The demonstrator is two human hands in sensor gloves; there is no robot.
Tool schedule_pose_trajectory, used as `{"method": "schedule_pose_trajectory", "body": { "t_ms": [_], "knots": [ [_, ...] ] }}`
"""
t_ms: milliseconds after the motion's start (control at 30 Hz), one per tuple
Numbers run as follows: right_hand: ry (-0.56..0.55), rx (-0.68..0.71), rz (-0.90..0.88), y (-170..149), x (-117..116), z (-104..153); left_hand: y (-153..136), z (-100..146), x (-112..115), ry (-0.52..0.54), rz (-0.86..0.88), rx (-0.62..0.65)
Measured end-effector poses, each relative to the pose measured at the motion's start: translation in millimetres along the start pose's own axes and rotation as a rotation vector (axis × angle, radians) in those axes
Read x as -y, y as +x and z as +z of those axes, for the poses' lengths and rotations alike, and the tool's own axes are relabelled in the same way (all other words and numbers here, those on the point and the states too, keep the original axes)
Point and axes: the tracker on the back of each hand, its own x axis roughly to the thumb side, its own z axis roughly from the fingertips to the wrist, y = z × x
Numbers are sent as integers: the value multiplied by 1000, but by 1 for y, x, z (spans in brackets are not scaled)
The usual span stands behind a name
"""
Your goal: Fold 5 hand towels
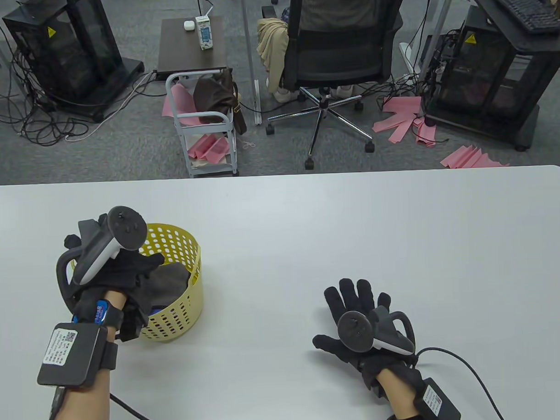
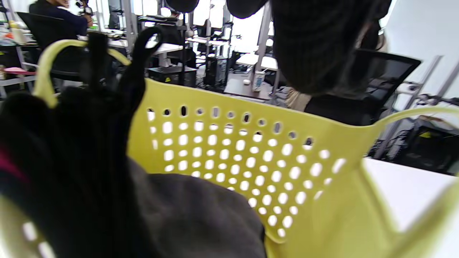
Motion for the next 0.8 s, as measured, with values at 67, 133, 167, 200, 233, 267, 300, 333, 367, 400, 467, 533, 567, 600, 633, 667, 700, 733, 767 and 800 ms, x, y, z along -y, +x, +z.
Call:
{"method": "schedule_pose_trajectory", "body": {
  "t_ms": [67, 133, 167, 200, 233, 267, 300, 333, 367, 400, 467, 533, 567, 600, 633, 667, 700, 733, 767, 800],
  "knots": [
    [0, 2, -1, 0, 0, 0, -3, -3, 3, -12, -33, -44],
    [-1, 3, -2, 0, 0, 0, -6, -6, 6, -42, -58, -91],
    [-1, 4, -2, 0, 0, 0, -7, -8, 8, -57, -68, -114],
    [-2, 4, -2, 0, 0, 1, -8, -10, 10, -67, -80, -130],
    [-3, 4, -1, 0, 0, 1, -8, -11, 12, -77, -92, -146],
    [-4, 4, -2, 0, 1, 1, -9, -13, 14, -90, -111, -167],
    [-5, 4, -3, 0, 1, 1, -9, -14, 15, -92, -126, -173],
    [-7, 4, -4, -1, 1, 1, -9, -16, 16, -92, -136, -173],
    [-8, 3, -5, -1, 1, 1, -9, -16, 17, -84, -149, -180],
    [-9, 3, -7, -1, 1, 1, -8, -16, 17, -62, -177, -179],
    [-10, 1, -9, -1, 1, 1, -7, -16, 16, -21, -209, -172],
    [-11, 0, -9, -2, 1, 1, -6, -14, 13, 26, -224, -152],
    [-11, -1, -9, -2, 1, 1, -6, -14, 12, 41, -221, -149],
    [-11, -1, -11, -2, 1, 2, -6, -12, 10, 60, -216, -140],
    [-12, -1, -12, -2, 1, 2, -6, -11, 9, 72, -202, -128],
    [-13, -1, -13, -2, 1, 2, -6, -9, 8, 95, -195, -122],
    [-13, -2, -14, -2, 1, 2, -6, -8, 6, 110, -189, -112],
    [-14, -2, -13, -2, 1, 2, -5, -6, 5, 119, -177, -106],
    [-13, -1, -13, -2, 1, 2, -5, -4, 4, 133, -175, -99],
    [-13, -2, -14, -2, 1, 2, -4, -2, 2, 152, -173, -87]
  ]
}}
